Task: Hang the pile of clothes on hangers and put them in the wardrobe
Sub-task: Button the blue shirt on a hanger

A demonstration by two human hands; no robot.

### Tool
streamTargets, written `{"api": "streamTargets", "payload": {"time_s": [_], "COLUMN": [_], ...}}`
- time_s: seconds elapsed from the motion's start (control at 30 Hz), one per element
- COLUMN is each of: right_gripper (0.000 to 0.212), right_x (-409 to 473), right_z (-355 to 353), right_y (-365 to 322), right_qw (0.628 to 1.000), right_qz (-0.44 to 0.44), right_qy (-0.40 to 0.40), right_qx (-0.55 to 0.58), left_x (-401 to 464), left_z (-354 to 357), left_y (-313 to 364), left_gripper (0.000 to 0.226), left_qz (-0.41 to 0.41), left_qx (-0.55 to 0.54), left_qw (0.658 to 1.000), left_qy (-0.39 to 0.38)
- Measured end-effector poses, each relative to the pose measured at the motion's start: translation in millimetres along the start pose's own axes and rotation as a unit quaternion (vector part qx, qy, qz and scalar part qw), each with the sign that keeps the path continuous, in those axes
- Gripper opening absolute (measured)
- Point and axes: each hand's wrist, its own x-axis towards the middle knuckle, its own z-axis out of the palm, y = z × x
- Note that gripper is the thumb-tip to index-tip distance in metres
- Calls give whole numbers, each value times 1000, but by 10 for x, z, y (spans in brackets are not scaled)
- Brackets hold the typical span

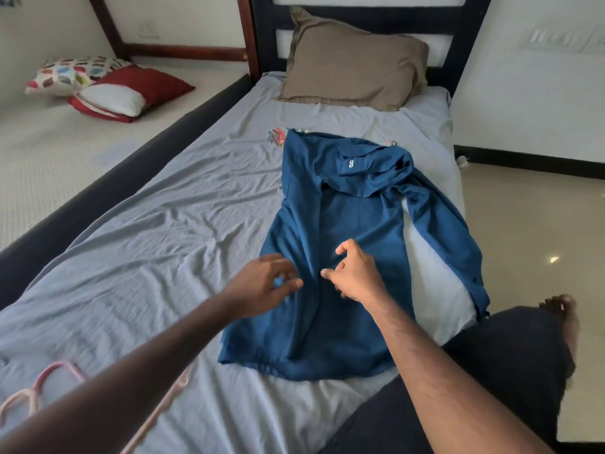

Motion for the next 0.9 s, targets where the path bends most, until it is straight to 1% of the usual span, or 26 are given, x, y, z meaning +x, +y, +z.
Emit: {"api": "streamTargets", "payload": {"time_s": [0.1, 0.17, 0.33, 0.43, 0.57, 0.6, 0.63, 0.7, 0.73, 0.77, 0.8, 0.83, 0.87, 0.9], "right_gripper": [39, 35, 20, 22, 31, 36, 46, 76, 88, 95, 97, 92, 80, 64], "right_x": [260, 482, 1113, 1534, 2077, 2212, 2360, 2579, 2697, 2786, 2868, 2919, 2981, 3010], "right_z": [-218, -391, -763, -966, -1132, -1138, -1138, -1129, -1118, -1107, -1097, -1101, -1126, -1208], "right_y": [-62, -101, -146, -167, -235, -241, -259, -293, -313, -312, -301, -287, -246, -224], "right_qw": [999, 997, 971, 950, 899, 886, 875, 864, 862, 860, 857, 858, 860, 878], "right_qz": [-15, -40, -150, -185, -237, -240, -236, -214, -199, -180, -165, -151, -145, -132], "right_qy": [28, 53, 127, 158, 190, 191, 190, 165, 156, 149, 146, 147, 152, 162], "right_qx": [-23, -45, -134, -197, -316, -349, -378, -425, -440, -454, -466, -469, -464, -430], "left_x": [628, 1089, 2008, 2437, 2885, 2962, 3053, 3170, 3232, 3273, 3320, 3350, 3376, 3416], "left_z": [-150, -253, -377, -373, -407, -417, -438, -480, -506, -518, -522, -518, -511, -493], "left_y": [-260, -384, -540, -592, -739, -773, -818, -882, -924, -947, -974, -999, -1023, -1041], "left_gripper": [59, 61, 62, 59, 56, 57, 58, 59, 61, 63, 67, 71, 76, 80], "left_qz": [-36, -35, -44, -45, -64, -73, -81, -95, -104, -114, -121, -124, -123, -120], "left_qx": [79, 136, 209, 209, 204, 203, 204, 211, 220, 228, 235, 242, 248, 250], "left_qw": [994, 985, 971, 971, 972, 971, 971, 967, 964, 960, 957, 955, 953, 952], "left_qy": [-69, -97, -105, -105, -100, -99, -100, -107, -111, -114, -118, -122, -127, -131]}}
